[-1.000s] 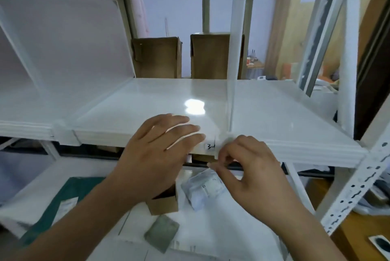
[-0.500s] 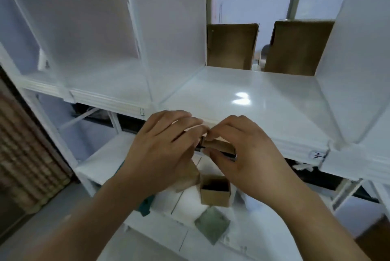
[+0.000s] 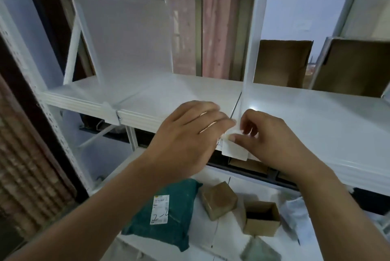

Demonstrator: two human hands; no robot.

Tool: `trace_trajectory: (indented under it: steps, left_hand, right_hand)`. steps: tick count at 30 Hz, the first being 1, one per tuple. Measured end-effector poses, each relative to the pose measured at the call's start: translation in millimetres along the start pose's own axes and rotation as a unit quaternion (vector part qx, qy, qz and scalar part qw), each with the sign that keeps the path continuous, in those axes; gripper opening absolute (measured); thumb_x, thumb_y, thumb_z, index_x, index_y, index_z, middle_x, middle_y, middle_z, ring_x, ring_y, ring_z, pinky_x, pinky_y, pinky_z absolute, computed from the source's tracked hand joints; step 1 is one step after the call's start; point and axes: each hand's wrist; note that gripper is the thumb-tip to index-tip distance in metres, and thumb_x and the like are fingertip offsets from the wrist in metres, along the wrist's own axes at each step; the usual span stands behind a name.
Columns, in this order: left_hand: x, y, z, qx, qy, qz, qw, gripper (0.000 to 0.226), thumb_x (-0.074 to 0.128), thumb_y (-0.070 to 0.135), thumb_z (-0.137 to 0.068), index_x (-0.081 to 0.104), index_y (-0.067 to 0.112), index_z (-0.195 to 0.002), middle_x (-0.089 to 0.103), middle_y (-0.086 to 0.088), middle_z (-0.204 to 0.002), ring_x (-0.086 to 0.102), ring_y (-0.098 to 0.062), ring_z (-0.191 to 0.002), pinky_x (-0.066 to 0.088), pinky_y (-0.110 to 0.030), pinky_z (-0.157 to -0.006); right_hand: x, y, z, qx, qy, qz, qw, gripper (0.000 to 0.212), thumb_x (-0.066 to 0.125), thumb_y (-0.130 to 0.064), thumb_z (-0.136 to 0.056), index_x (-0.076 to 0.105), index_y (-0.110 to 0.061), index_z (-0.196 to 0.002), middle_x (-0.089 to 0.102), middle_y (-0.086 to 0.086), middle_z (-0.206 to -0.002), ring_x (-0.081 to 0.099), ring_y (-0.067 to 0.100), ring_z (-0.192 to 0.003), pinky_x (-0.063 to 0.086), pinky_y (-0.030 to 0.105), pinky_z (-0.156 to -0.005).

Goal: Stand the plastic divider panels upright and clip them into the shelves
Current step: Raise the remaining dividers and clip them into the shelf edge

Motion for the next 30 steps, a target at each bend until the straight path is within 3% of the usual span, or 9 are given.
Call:
trace_trajectory:
  steps: [3, 6, 9, 11, 14, 17, 25, 30]
  left_hand:
    - [17.9, -25.2, -15.3, 0.11, -0.037, -0.013, 0.993, 0.032, 0.072, 0.011, -0.094, 0.075, 0.014, -0.126, 0.073, -0.004, -0.131, 0.057, -0.029, -0.138, 0.031, -0.047, -0.127]
    - [30.8, -45.5, -39.3, 0.204, -0.072, -0.05, 0.975, 0.032, 0.069, 0.012, -0.093, 0.072, 0.014, -0.125, 0.073, -0.006, -0.127, 0.056, -0.03, -0.138, 0.019, -0.047, -0.131]
    - [36.8, -52.8, -61.8, 0.276, -0.06, -0.081, 0.956, 0.031, 0.046, 0.005, -0.098, 0.066, 0.012, -0.121, 0.069, -0.008, -0.116, 0.061, -0.031, -0.12, 0.024, -0.046, -0.129]
    - [42.1, -56.0, -72.0, 0.321, -0.027, -0.093, 0.942, 0.022, 0.049, 0.006, -0.103, 0.064, 0.014, -0.117, 0.064, -0.007, -0.116, 0.059, -0.029, -0.114, 0.035, -0.045, -0.123]
    - [53.3, -62.1, -82.8, 0.384, 0.002, -0.139, 0.913, 0.021, 0.047, 0.008, -0.106, 0.065, 0.015, -0.114, 0.062, -0.006, -0.126, 0.055, -0.03, -0.129, 0.03, -0.045, -0.128]
    - [58.3, -73.3, -96.2, 0.425, -0.015, -0.143, 0.894, 0.027, 0.043, 0.006, -0.104, 0.065, 0.017, -0.115, 0.064, -0.007, -0.13, 0.052, -0.033, -0.136, 0.02, -0.047, -0.13]
    - [65.4, -83.0, -120.8, 0.535, -0.005, -0.126, 0.835, 0.014, 0.06, 0.01, -0.102, 0.067, 0.022, -0.1, 0.064, 0.004, -0.094, 0.06, -0.021, -0.098, 0.034, -0.04, -0.109]
    - [75.6, -84.5, -120.6, 0.546, 0.027, -0.11, 0.83, 0.022, 0.049, 0.004, -0.108, 0.056, 0.017, -0.091, 0.038, -0.001, -0.084, 0.051, -0.02, -0.084, 0.032, -0.039, -0.101]
  right_hand:
    - [9.2, 3.5, -13.4, 0.048, -0.007, 0.002, 0.999, 0.046, 0.072, -0.071, -0.072, 0.056, -0.028, -0.079, 0.061, -0.007, -0.074, 0.057, 0.014, -0.068, 0.055, 0.037, -0.064]
    - [9.0, 5.2, -13.6, 0.076, 0.003, -0.014, 0.997, 0.049, 0.079, -0.071, -0.066, 0.06, -0.027, -0.077, 0.063, -0.004, -0.072, 0.058, 0.015, -0.067, 0.051, 0.033, -0.063]
    - [8.0, 3.3, -12.5, 0.087, 0.005, -0.026, 0.996, 0.051, 0.084, -0.07, -0.064, 0.064, -0.026, -0.081, 0.067, -0.004, -0.074, 0.062, 0.013, -0.069, 0.052, 0.027, -0.064]
    - [8.0, 3.8, -14.0, 0.086, 0.009, -0.035, 0.996, 0.047, 0.087, -0.067, -0.063, 0.062, -0.03, -0.076, 0.066, -0.007, -0.07, 0.061, 0.011, -0.066, 0.047, 0.018, -0.059]
    - [4.9, 1.6, -15.0, 0.1, 0.007, -0.04, 0.994, 0.045, 0.089, -0.065, -0.062, 0.061, -0.032, -0.073, 0.065, -0.007, -0.066, 0.061, 0.008, -0.063, 0.046, 0.015, -0.057]
    - [3.8, -0.5, -14.7, 0.111, 0.013, -0.052, 0.992, 0.044, 0.092, -0.061, -0.061, 0.064, -0.031, -0.076, 0.067, -0.001, -0.07, 0.063, 0.012, -0.067, 0.049, 0.02, -0.059]
    - [6.6, 0.4, -14.7, 0.117, 0.01, -0.07, 0.991, 0.044, 0.088, -0.064, -0.063, 0.068, -0.03, -0.083, 0.068, 0.001, -0.074, 0.064, 0.017, -0.069, 0.057, 0.034, -0.066]
    - [9.6, 1.3, -13.6, 0.112, 0.03, -0.066, 0.991, 0.046, 0.088, -0.063, -0.064, 0.065, -0.027, -0.081, 0.066, 0.004, -0.072, 0.06, 0.019, -0.07, 0.052, 0.028, -0.061]
Point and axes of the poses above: each hand's wrist, its own z-axis away from the middle knuckle, its own x-axis out of the palm, y = z × x
